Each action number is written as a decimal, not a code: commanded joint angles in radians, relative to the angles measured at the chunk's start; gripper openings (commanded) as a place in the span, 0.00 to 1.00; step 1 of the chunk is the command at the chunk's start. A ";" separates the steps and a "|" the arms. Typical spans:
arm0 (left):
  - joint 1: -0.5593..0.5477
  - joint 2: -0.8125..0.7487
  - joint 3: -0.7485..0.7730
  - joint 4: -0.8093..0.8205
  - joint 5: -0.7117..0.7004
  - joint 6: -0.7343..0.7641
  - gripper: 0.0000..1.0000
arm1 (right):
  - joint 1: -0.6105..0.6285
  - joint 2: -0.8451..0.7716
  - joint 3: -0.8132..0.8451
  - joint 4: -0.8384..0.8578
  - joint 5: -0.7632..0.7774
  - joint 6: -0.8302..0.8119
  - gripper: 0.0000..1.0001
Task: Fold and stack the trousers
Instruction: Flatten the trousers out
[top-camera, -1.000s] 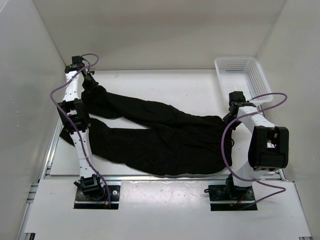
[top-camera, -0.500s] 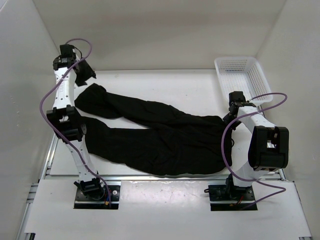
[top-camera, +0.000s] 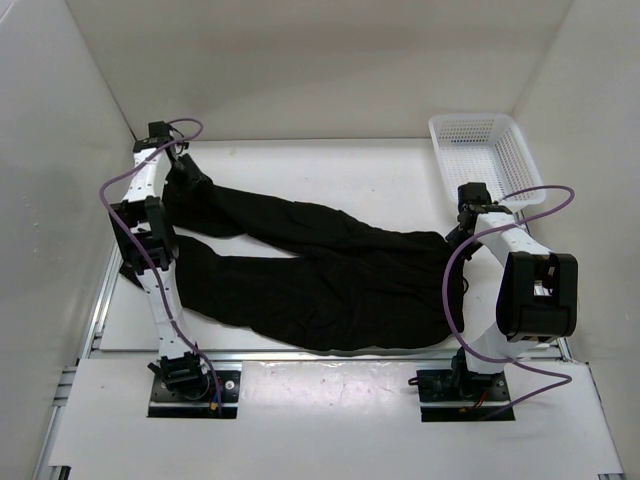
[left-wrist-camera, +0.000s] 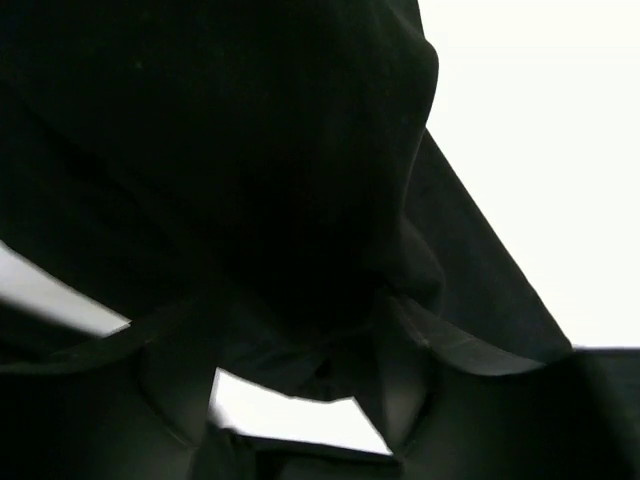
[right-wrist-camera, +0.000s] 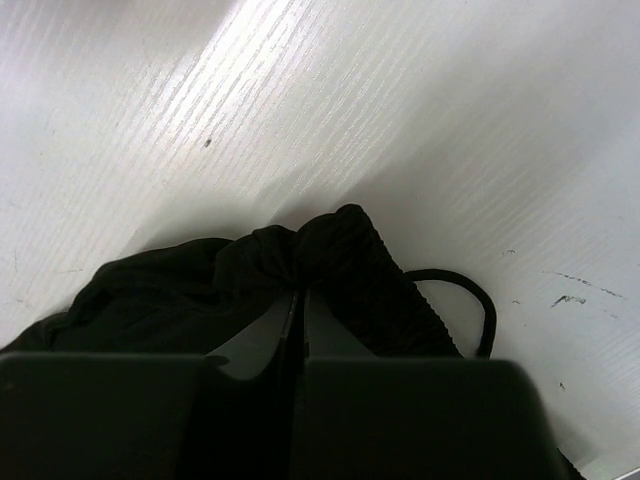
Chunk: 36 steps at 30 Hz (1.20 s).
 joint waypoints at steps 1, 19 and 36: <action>-0.004 0.010 0.037 0.029 0.021 0.009 0.65 | -0.005 0.004 -0.003 0.013 0.012 -0.013 0.00; -0.013 0.000 0.539 -0.042 0.112 -0.057 0.10 | -0.005 -0.005 0.009 -0.005 0.012 -0.013 0.00; 0.129 -0.439 -0.269 0.055 -0.111 -0.031 0.48 | -0.005 -0.035 -0.020 0.005 0.002 -0.013 0.00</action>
